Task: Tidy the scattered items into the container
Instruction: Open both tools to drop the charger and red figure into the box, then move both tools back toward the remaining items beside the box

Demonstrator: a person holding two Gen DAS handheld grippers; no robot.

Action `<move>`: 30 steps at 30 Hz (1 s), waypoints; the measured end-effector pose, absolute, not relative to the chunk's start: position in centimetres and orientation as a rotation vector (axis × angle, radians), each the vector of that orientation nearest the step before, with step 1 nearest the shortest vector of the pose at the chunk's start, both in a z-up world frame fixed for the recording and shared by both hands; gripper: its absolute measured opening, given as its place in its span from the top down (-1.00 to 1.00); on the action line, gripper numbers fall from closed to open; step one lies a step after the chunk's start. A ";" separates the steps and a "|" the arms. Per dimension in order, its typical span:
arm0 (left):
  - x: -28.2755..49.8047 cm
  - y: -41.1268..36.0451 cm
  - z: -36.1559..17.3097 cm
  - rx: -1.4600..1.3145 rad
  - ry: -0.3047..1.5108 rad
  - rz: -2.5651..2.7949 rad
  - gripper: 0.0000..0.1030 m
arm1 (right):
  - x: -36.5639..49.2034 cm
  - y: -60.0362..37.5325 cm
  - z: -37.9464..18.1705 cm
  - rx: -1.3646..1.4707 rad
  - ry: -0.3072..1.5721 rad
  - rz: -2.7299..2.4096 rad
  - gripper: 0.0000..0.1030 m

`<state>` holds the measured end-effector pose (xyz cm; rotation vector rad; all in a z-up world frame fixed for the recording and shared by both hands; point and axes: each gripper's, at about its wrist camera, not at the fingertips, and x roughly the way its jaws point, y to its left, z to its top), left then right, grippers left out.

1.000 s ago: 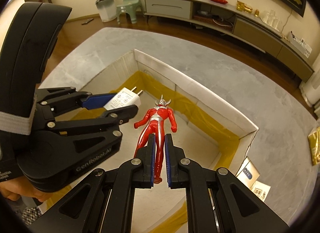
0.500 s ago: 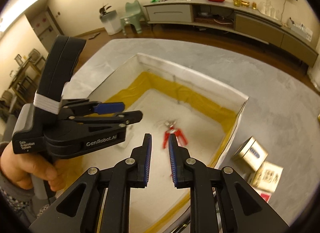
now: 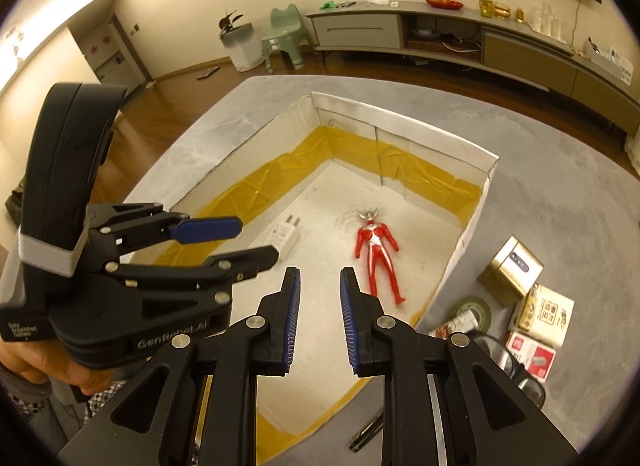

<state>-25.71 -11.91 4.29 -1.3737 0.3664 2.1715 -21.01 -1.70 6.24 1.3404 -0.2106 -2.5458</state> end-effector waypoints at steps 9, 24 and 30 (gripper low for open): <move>-21.8 -11.9 5.5 -1.346 0.389 2.168 0.20 | -18.0 -1.5 7.0 1.323 -0.220 -2.536 0.56; -17.3 -11.9 6.5 -1.327 0.386 2.153 0.20 | -13.4 -1.5 7.5 1.267 -0.242 -2.501 0.47; -15.9 -12.0 6.6 -1.326 0.366 2.148 0.20 | -11.8 -1.2 7.4 1.248 -0.271 -2.492 0.46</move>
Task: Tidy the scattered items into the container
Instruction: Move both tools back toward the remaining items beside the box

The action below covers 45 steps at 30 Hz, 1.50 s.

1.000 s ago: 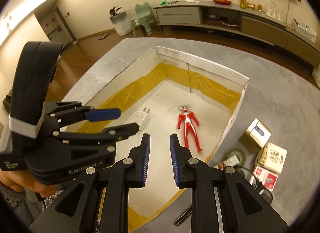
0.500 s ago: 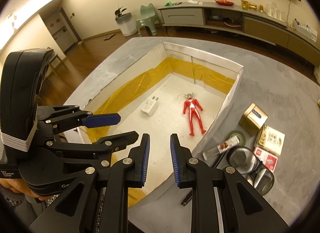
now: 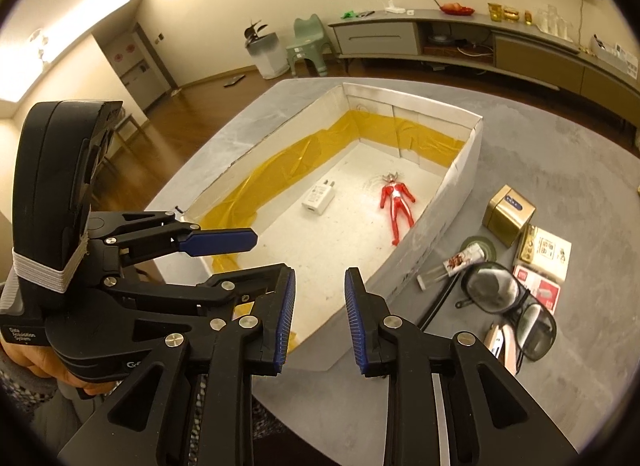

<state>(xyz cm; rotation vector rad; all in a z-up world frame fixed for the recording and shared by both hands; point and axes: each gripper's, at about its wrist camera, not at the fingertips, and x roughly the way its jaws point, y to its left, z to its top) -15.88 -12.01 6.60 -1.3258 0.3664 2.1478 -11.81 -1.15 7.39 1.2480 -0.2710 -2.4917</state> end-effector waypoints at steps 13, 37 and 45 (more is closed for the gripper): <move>-12.5 -12.6 6.8 -1.299 0.358 2.149 0.20 | -9.5 -1.1 6.8 1.240 -0.285 -2.477 0.45; -6.4 -6.3 4.4 -1.245 0.384 2.019 0.20 | -3.4 8.2 2.0 1.280 -0.603 -2.523 0.42; -6.9 -3.1 0.7 -1.272 0.418 2.000 0.20 | -2.7 12.5 -1.1 1.364 -0.699 -2.585 0.39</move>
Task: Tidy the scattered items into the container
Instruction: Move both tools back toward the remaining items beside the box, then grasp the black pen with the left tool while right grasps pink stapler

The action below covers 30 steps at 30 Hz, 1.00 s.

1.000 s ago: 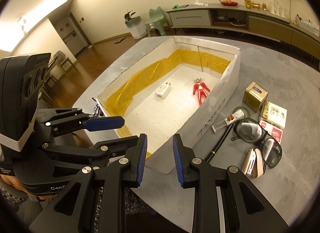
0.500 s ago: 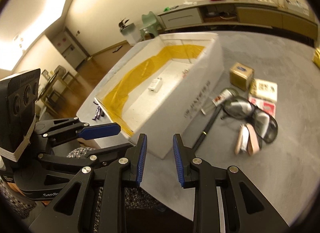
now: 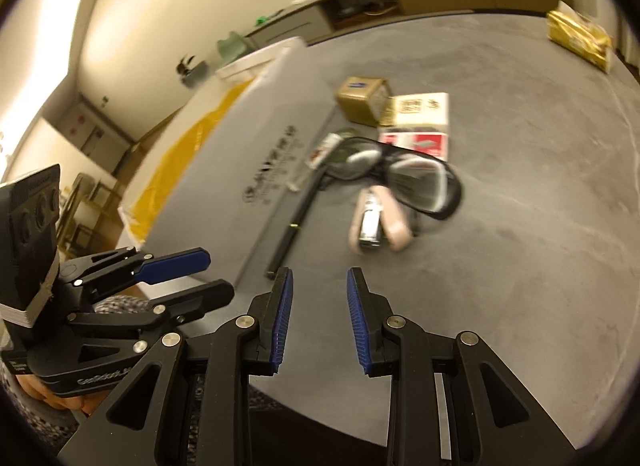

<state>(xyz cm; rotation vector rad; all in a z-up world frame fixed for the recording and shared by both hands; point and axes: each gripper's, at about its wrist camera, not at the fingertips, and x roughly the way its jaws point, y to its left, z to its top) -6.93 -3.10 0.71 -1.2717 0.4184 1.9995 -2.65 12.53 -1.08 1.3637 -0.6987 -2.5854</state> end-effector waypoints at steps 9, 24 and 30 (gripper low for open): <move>-10.1 -1.3 -3.1 -1.308 0.417 2.036 0.20 | -5.0 14.3 -3.7 1.434 -0.709 -2.633 0.17; -13.8 -1.5 -6.3 -1.292 0.310 2.045 0.16 | -9.1 12.9 -6.7 1.581 -0.416 -2.640 0.79; -13.4 -1.8 -6.3 -1.260 0.304 2.013 0.70 | -8.2 13.1 -5.1 1.485 -0.443 -2.677 0.85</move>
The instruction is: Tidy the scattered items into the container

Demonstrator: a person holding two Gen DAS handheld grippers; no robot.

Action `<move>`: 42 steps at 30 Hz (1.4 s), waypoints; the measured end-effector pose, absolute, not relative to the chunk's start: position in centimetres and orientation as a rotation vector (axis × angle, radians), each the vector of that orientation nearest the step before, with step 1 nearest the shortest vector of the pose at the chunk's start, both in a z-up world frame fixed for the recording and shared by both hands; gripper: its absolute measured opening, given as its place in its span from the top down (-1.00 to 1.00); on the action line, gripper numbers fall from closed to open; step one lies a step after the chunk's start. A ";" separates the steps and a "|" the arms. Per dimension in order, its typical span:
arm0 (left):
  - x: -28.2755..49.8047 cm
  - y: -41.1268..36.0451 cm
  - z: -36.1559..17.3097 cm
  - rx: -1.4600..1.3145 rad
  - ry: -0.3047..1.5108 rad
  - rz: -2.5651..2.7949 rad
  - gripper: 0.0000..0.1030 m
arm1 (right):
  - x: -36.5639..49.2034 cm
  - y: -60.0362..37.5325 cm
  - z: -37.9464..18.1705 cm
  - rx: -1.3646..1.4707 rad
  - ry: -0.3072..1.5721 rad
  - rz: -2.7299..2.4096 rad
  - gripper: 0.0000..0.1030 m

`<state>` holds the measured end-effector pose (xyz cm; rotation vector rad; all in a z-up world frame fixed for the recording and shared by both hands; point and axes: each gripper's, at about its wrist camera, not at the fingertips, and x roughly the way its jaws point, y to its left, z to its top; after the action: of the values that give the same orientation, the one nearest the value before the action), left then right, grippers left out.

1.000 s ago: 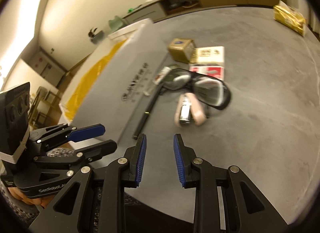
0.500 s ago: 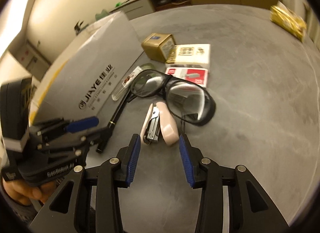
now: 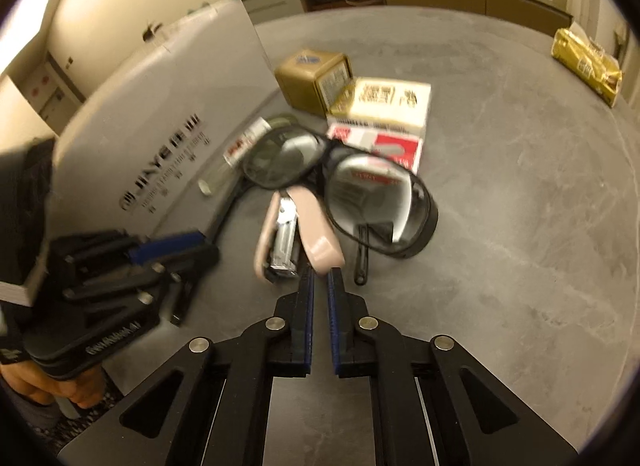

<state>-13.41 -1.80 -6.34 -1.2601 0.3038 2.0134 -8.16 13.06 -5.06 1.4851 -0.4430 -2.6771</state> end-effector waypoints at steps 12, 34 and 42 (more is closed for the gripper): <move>-13.9 -1.8 -6.6 -1.277 0.260 2.039 0.56 | -10.2 10.9 -5.3 1.483 -0.276 -2.686 -0.01; -13.1 -3.4 -4.5 -1.152 0.212 2.060 0.75 | -7.8 11.1 -3.6 1.430 -0.192 -2.725 0.13; -12.8 -3.5 -4.8 -1.169 0.230 2.069 0.75 | -6.8 10.7 -2.7 1.402 -0.229 -2.718 0.13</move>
<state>-12.77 -3.53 -4.75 -1.1685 0.2302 2.0693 -6.82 10.68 -2.73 1.4023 -0.2293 -2.7182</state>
